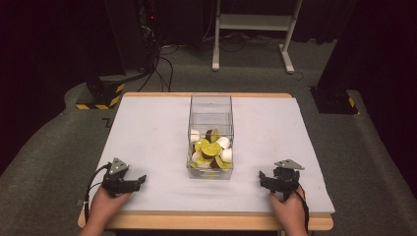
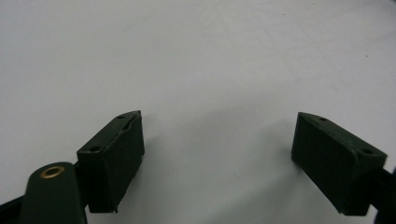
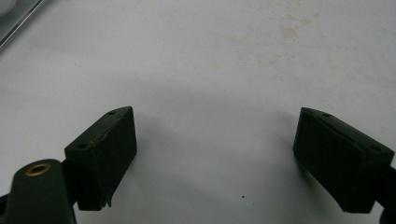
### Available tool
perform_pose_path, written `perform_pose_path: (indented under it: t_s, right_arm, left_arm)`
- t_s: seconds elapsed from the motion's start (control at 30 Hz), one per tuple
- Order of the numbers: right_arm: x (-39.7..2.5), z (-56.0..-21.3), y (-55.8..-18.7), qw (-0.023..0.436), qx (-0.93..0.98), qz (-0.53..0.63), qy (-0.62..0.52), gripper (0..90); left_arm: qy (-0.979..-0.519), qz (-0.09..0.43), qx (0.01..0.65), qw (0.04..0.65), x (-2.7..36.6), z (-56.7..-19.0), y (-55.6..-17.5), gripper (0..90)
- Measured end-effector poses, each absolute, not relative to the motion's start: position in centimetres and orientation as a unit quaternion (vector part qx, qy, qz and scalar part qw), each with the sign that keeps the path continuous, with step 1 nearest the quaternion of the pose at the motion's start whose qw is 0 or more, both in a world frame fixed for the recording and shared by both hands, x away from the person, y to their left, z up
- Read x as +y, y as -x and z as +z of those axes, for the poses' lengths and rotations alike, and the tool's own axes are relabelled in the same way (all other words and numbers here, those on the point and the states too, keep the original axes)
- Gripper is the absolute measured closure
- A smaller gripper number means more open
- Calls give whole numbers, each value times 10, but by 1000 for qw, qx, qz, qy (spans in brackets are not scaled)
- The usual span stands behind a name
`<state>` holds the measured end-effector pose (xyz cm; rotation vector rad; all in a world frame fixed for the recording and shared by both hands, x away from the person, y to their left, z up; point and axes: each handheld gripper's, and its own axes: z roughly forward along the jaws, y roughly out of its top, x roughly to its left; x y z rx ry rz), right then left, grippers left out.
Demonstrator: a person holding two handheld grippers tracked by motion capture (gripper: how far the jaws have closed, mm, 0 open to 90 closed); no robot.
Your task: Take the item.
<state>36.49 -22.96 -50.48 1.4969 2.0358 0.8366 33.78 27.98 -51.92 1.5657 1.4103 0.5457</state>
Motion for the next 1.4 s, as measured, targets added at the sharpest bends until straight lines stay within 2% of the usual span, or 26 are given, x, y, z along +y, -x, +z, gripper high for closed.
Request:
perform_pose_path:
  t_s: [1.07, 1.4]
  right_arm:
    - [-230, -505, -365, 234, 743, 306, -547, 128]
    - [-230, -505, -365, 237, 744, 306, -545, 127]
  left_arm:
    - [-639, 221, 575, 462, 280, -519, -338, 175]
    - [-641, 203, 568, 474, 281, -513, -333, 196]
